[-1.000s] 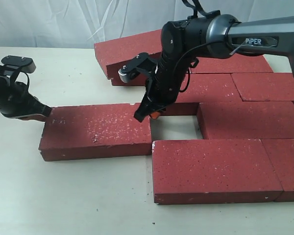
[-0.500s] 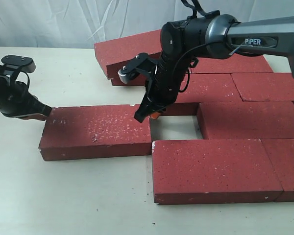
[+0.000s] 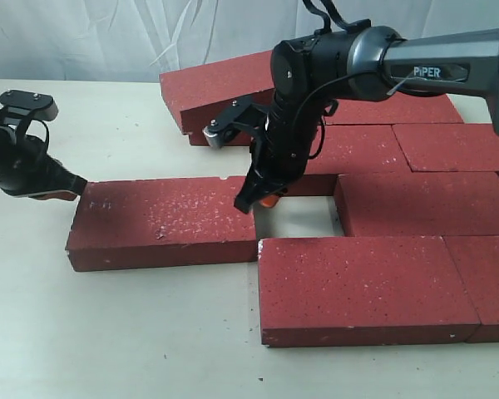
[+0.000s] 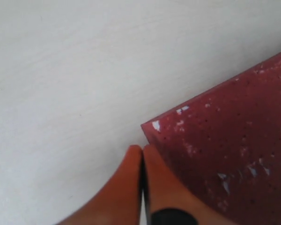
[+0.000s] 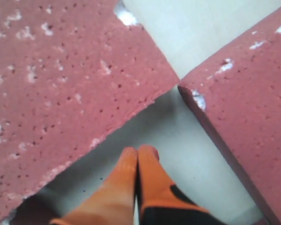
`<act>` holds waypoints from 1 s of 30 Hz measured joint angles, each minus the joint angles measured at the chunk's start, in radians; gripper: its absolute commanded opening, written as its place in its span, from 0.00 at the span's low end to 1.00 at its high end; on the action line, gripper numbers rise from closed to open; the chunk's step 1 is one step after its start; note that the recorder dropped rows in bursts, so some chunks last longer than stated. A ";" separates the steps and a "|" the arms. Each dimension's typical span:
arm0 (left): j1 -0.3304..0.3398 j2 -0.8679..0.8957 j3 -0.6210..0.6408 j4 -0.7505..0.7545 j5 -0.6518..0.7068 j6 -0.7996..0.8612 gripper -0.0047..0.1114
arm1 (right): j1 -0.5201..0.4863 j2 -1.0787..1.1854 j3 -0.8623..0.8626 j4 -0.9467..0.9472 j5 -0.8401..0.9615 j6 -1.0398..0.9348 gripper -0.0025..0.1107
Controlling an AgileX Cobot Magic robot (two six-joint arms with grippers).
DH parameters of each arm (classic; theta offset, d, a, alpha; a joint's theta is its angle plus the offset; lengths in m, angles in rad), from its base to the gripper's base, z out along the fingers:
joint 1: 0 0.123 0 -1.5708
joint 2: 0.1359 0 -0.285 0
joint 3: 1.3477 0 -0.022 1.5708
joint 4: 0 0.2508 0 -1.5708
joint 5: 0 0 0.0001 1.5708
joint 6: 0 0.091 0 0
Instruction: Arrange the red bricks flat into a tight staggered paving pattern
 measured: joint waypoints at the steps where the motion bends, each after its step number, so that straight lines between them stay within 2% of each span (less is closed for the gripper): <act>1: 0.000 0.000 0.000 -0.004 0.000 0.000 0.04 | 0.000 0.000 0.000 0.009 0.002 0.000 0.01; 8: 0.000 0.000 0.000 -0.008 0.070 0.000 0.04 | 0.000 0.000 0.000 0.032 0.026 0.000 0.01; 14: 0.000 0.000 0.000 -0.008 0.077 0.000 0.04 | 0.000 0.000 0.000 0.029 0.070 0.000 0.01; 30: 0.000 0.000 0.000 -0.008 -0.003 0.000 0.04 | 0.000 -0.002 0.000 -0.007 0.088 -0.006 0.01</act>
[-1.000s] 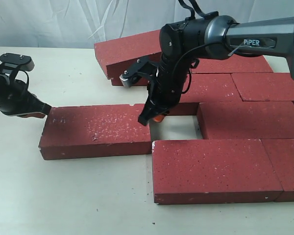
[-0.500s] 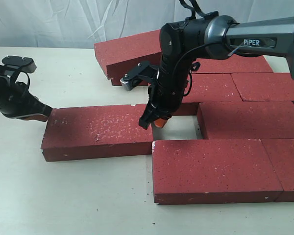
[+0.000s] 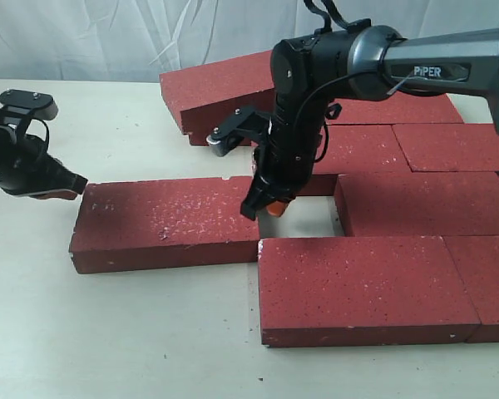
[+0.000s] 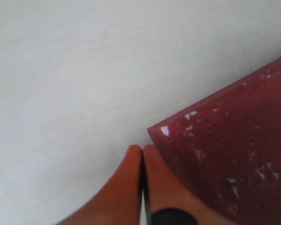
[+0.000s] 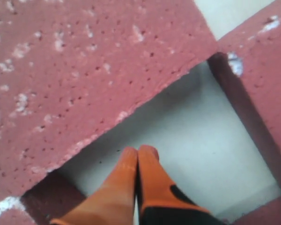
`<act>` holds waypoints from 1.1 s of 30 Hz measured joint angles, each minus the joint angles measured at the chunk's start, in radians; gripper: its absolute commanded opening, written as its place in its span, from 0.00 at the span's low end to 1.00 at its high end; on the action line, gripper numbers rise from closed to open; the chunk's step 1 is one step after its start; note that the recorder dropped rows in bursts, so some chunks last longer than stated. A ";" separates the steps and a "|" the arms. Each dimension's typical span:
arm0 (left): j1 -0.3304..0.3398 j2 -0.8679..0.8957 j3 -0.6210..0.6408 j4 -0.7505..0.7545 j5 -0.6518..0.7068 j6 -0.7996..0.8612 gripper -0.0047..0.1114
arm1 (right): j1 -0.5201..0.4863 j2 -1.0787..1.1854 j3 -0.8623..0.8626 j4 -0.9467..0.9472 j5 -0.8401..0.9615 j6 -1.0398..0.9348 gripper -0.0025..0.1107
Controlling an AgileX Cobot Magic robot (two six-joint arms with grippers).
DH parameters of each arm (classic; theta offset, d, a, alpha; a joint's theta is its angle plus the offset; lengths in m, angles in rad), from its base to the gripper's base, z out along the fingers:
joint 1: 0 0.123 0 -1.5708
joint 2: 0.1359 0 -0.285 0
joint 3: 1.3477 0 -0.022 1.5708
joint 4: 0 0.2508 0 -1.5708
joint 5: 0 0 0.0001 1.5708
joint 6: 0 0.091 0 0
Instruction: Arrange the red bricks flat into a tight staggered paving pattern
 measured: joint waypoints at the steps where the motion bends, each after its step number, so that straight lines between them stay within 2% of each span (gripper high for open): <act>1: 0.000 0.000 0.000 0.000 -0.004 0.000 0.04 | 0.000 -0.009 0.000 -0.021 -0.017 0.003 0.01; 6: 0.000 0.000 0.000 -0.002 -0.013 0.000 0.04 | 0.000 -0.067 -0.026 -0.066 -0.166 0.039 0.01; 9: 0.000 0.000 0.000 -0.010 -0.010 -0.013 0.04 | 0.000 -0.079 -0.043 -0.001 -0.334 0.029 0.01; 11: 0.000 0.000 0.000 -0.010 -0.004 -0.015 0.04 | 0.000 -0.065 -0.064 0.013 -0.372 0.006 0.01; 23: 0.000 0.000 0.000 -0.010 -0.001 -0.022 0.04 | 0.004 0.090 -0.253 0.011 -0.171 -0.008 0.01; 33: 0.000 0.000 0.000 -0.010 -0.001 -0.022 0.04 | 0.004 0.136 -0.265 0.004 -0.134 -0.008 0.01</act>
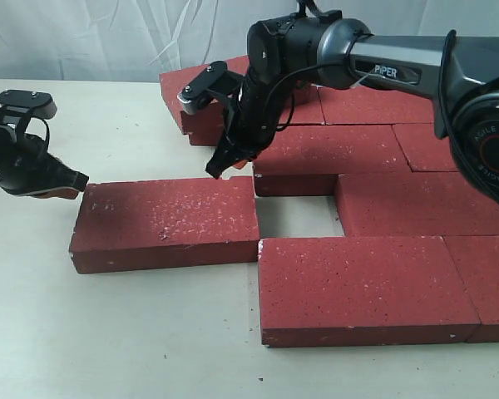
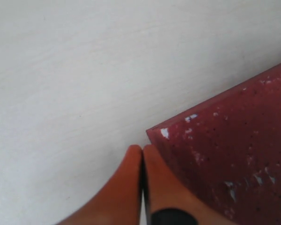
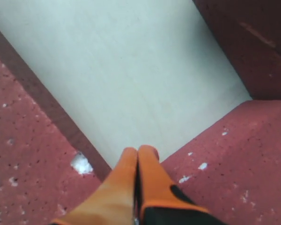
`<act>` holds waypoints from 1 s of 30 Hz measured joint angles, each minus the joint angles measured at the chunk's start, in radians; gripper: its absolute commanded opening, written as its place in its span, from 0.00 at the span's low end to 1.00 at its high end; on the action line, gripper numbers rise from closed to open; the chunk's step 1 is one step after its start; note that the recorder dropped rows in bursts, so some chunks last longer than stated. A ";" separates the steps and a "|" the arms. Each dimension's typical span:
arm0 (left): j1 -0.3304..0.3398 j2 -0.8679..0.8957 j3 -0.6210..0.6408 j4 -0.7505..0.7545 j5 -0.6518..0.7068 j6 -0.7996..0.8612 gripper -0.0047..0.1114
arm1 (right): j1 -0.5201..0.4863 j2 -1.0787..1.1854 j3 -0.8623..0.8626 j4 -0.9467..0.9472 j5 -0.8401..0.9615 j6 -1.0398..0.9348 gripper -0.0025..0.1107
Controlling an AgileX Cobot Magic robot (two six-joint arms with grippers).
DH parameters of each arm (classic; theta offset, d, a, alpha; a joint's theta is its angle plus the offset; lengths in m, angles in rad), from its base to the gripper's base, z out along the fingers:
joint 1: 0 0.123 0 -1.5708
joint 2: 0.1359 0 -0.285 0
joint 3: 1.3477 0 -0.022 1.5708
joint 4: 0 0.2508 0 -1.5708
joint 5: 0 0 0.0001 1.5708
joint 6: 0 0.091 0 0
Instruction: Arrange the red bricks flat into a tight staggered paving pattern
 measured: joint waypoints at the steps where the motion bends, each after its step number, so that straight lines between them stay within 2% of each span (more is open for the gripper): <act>1: 0.000 0.000 0.000 -0.002 0.000 0.000 0.04 | 0.000 0.000 -0.002 -0.005 0.004 0.000 0.01; 30: 0.000 0.000 0.000 -0.002 0.000 0.000 0.04 | 0.000 0.018 -0.002 -0.032 0.068 -0.002 0.01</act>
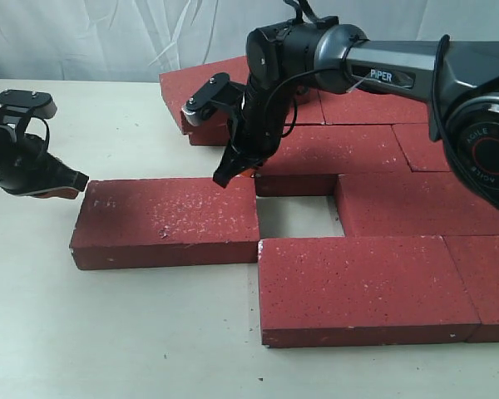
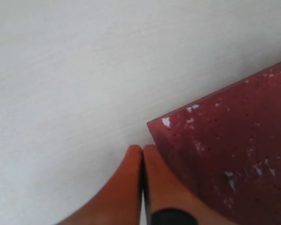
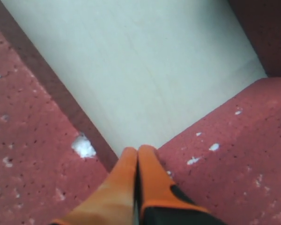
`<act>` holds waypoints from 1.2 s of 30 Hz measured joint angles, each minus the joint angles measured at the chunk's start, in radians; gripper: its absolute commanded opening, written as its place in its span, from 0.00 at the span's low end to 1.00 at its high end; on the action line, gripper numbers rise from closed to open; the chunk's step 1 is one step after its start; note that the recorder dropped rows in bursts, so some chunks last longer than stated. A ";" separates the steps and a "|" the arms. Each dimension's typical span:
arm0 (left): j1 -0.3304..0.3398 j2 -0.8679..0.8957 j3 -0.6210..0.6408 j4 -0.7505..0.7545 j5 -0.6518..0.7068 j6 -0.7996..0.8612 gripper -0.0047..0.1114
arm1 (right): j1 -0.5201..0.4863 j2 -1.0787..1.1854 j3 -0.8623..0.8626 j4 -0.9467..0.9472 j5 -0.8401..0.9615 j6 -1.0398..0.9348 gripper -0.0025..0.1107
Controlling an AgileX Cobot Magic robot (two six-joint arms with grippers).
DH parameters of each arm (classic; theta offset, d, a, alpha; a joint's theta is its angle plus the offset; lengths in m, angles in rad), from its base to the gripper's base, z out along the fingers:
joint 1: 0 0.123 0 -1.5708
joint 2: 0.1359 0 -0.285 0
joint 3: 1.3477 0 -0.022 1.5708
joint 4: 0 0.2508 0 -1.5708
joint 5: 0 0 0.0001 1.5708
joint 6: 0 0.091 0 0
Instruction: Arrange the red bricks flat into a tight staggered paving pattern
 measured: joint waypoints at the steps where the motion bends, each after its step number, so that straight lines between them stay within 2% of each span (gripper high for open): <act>1: 0.000 0.000 0.000 0.000 0.000 0.000 0.04 | 0.000 0.000 0.000 0.000 0.005 0.000 0.01; 16: 0.000 0.000 0.000 0.000 0.000 0.000 0.04 | 0.000 0.000 -0.022 -0.017 -0.027 0.000 0.01; 24: 0.000 0.000 0.000 0.009 0.008 0.000 0.04 | 0.000 -0.079 -0.068 0.037 0.151 0.000 0.01; 29: 0.000 0.000 0.003 0.014 0.073 0.000 0.04 | -0.001 -0.157 -0.068 0.059 0.258 -0.004 0.01; 36: 0.000 0.000 0.018 0.030 0.098 0.000 0.04 | -0.088 -0.233 0.039 0.077 0.269 -0.006 0.01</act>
